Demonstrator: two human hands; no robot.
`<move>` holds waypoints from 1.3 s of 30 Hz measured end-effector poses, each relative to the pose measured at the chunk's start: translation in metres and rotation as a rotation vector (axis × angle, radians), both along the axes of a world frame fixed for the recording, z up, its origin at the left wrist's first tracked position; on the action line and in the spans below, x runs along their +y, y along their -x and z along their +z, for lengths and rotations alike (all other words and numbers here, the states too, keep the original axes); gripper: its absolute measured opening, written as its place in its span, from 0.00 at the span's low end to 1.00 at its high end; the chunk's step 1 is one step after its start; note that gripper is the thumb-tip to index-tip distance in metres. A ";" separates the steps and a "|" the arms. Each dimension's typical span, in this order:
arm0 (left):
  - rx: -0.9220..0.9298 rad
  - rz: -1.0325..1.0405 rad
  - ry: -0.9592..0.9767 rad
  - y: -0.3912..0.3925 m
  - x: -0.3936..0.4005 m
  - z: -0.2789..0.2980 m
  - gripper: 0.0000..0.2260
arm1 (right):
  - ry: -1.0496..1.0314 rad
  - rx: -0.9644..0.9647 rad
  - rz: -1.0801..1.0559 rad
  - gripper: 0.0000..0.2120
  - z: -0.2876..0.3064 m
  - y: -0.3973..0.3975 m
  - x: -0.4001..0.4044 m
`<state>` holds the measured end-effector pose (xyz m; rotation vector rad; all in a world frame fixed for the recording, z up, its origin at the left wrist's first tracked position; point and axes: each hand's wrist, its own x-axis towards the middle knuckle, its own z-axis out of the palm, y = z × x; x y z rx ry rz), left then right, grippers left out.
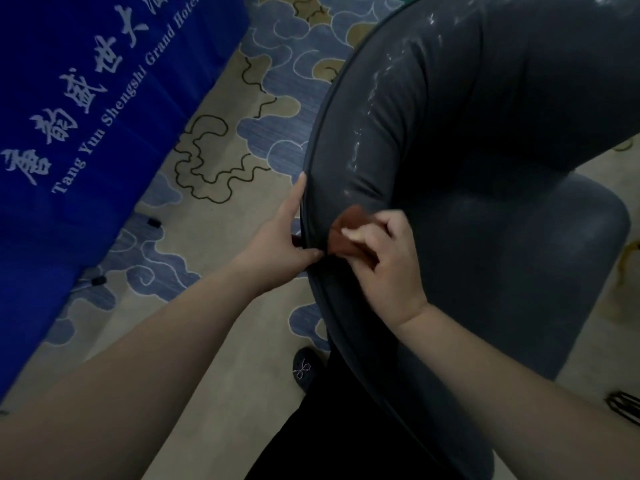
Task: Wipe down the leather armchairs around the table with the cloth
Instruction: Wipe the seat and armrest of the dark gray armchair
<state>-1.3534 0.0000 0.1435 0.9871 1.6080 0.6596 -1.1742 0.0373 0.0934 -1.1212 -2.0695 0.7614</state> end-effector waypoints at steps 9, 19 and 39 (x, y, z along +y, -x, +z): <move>0.041 -0.019 0.060 0.008 0.026 0.006 0.48 | 0.029 -0.002 -0.030 0.10 0.003 0.024 0.043; -0.026 -0.062 0.052 0.024 0.056 0.001 0.48 | -0.014 -0.027 -0.125 0.08 0.009 0.048 0.077; -0.083 -0.426 0.051 0.079 0.147 -0.004 0.50 | 0.021 0.020 -0.391 0.09 0.005 0.066 0.076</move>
